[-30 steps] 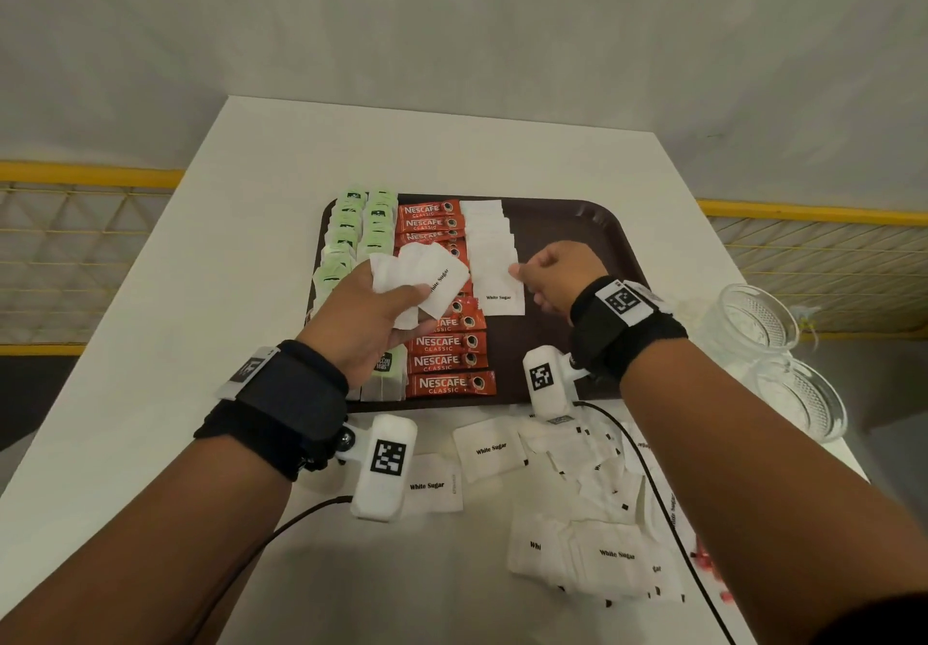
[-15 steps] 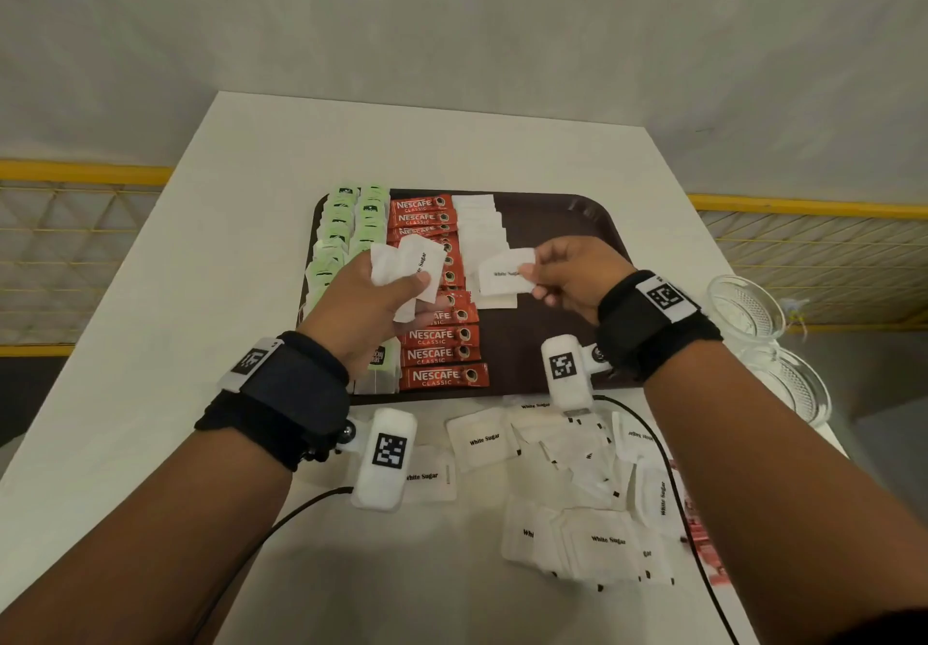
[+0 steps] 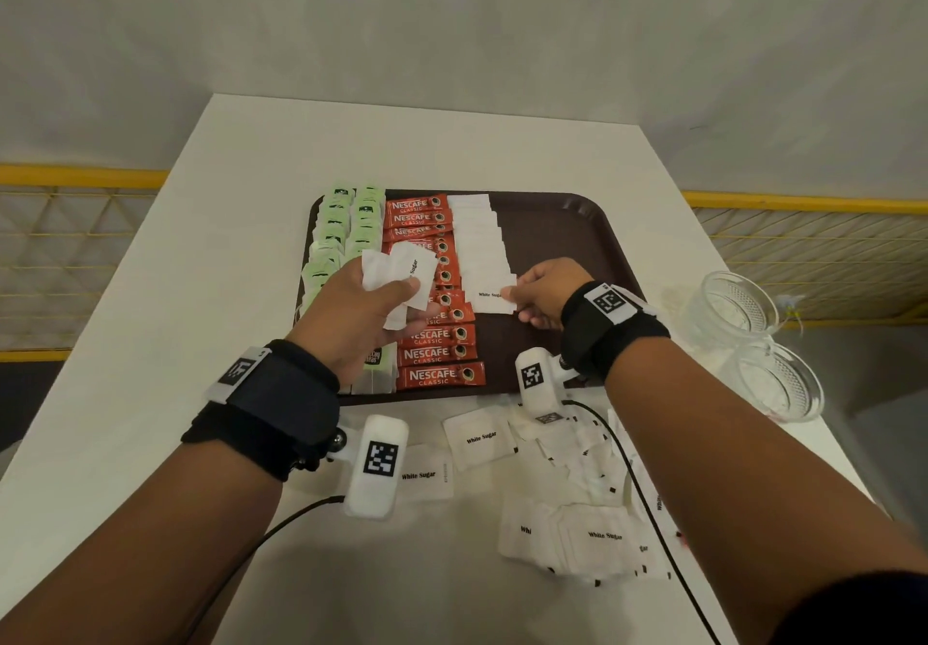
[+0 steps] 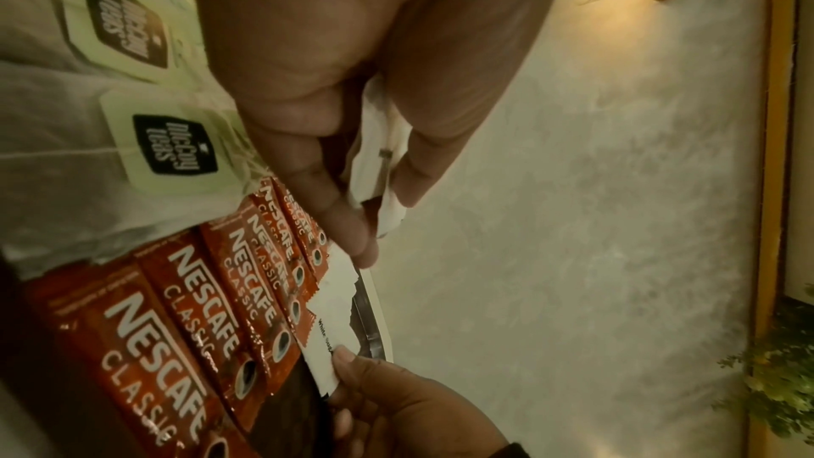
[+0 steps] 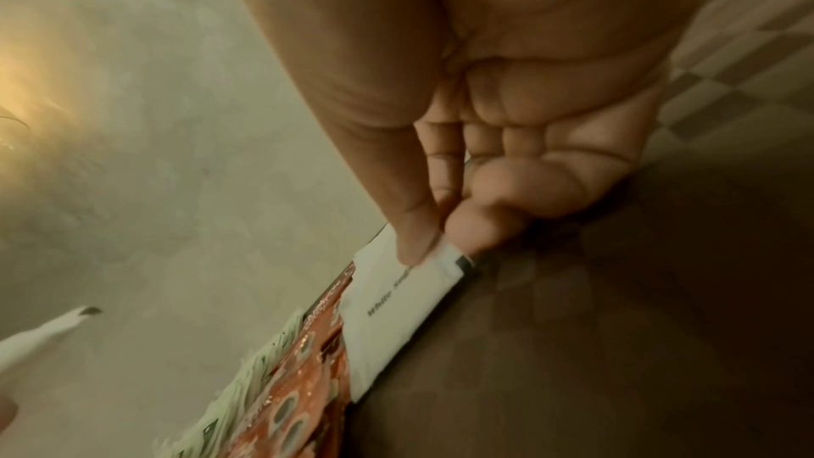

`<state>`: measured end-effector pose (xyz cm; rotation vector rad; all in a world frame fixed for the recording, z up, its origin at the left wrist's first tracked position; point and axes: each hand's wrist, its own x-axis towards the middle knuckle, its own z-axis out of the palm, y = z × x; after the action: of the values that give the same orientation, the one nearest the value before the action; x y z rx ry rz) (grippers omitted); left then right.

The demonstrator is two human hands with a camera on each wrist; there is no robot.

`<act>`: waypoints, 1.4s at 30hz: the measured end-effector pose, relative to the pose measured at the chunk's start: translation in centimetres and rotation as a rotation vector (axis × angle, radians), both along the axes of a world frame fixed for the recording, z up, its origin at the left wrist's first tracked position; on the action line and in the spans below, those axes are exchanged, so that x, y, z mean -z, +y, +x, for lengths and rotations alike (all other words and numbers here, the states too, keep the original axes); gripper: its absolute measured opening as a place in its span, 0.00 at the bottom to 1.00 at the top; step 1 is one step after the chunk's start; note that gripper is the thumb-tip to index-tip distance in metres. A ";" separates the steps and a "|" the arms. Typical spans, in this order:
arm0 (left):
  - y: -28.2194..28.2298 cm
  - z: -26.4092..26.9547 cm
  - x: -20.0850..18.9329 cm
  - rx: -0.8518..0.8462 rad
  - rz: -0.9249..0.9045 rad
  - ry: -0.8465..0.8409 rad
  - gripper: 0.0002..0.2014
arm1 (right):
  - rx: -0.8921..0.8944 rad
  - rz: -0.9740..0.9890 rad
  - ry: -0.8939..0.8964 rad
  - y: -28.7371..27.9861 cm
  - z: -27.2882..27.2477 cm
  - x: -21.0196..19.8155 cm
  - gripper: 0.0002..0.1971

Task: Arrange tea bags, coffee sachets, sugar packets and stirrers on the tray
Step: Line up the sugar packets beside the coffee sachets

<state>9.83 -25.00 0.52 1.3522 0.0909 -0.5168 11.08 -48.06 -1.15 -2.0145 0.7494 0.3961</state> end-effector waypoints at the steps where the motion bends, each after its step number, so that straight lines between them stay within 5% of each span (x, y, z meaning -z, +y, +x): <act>1: 0.0 0.0 -0.1 0.001 0.001 0.006 0.18 | -0.029 -0.042 0.024 0.1 0.1 -0.1 0.14; 8: 0.1 -0.1 -0.5 0.054 0.019 0.032 0.17 | -0.177 -0.282 0.087 -0.2 0.4 -1.1 0.20; 13: -0.4 -0.3 -0.3 0.150 0.224 -0.086 0.14 | -0.141 0.205 -0.212 0.1 -0.7 -2.9 0.18; 18: -1.6 -0.6 -0.5 0.200 0.290 -0.167 0.15 | -0.430 0.131 -0.186 1.0 -1.0 -3.3 0.05; 28: -0.6 -0.3 -0.6 0.106 0.116 0.015 0.06 | 0.056 0.269 -0.225 -1.8 -1.7 -0.6 0.02; 35: 0.1 -0.5 -0.3 0.090 -0.072 0.139 0.12 | 0.047 0.170 -0.073 -1.0 -1.5 0.2 0.10; 42: 0.4 -0.5 0.1 0.100 -0.050 0.128 0.13 | -0.023 0.037 0.100 0.6 -0.9 -1.2 0.12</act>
<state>9.32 -24.64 0.46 1.2786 0.1144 -0.6858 10.17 -47.43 0.05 -1.9814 0.7756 0.5241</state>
